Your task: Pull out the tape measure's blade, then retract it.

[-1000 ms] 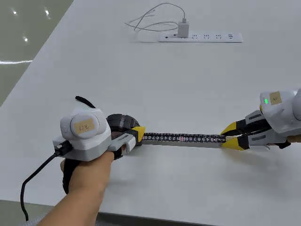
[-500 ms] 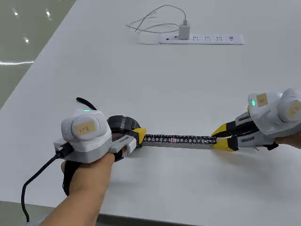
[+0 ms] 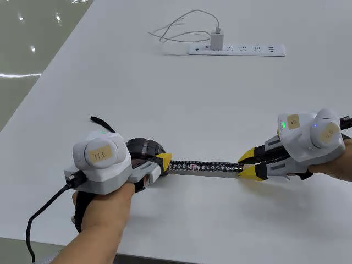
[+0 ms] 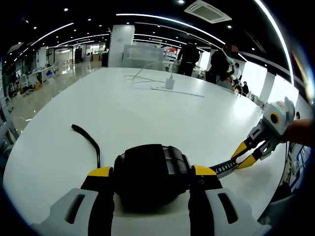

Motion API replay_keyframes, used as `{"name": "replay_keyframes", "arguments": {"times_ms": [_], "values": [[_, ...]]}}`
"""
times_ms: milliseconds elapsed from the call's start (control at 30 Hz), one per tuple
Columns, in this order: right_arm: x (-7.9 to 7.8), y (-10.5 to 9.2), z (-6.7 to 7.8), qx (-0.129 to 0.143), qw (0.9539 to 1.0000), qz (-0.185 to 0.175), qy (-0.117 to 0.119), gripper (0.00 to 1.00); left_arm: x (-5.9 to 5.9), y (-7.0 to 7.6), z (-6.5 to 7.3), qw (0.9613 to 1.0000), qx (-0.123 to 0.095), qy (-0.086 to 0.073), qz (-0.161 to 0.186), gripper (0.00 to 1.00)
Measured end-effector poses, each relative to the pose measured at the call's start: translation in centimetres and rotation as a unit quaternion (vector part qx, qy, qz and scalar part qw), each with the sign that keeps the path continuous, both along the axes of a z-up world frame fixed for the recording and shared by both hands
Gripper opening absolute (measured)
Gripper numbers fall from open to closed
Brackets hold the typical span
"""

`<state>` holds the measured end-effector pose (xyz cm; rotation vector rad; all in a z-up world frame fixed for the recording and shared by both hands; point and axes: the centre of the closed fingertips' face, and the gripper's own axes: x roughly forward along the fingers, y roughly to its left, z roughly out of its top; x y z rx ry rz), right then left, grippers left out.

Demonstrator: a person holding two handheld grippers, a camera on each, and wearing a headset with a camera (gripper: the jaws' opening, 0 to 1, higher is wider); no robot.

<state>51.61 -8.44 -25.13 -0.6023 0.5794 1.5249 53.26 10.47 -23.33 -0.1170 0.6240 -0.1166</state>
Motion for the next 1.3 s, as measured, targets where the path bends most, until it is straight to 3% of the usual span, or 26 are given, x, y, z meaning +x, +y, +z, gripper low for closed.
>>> {"name": "replay_keyframes", "arguments": {"times_ms": [833,1300], "values": [[0.0,4.7,-1.2,0.012,0.9999,0.010,0.004,0.07,-0.1,-0.1,0.0,1.0000,-0.002,0.001,0.000,0.56],[-0.1,7.1,-1.0,0.019,0.9997,0.015,0.001,0.07,-0.1,-0.1,-0.1,1.0000,-0.002,0.002,-0.001,0.56]]}}
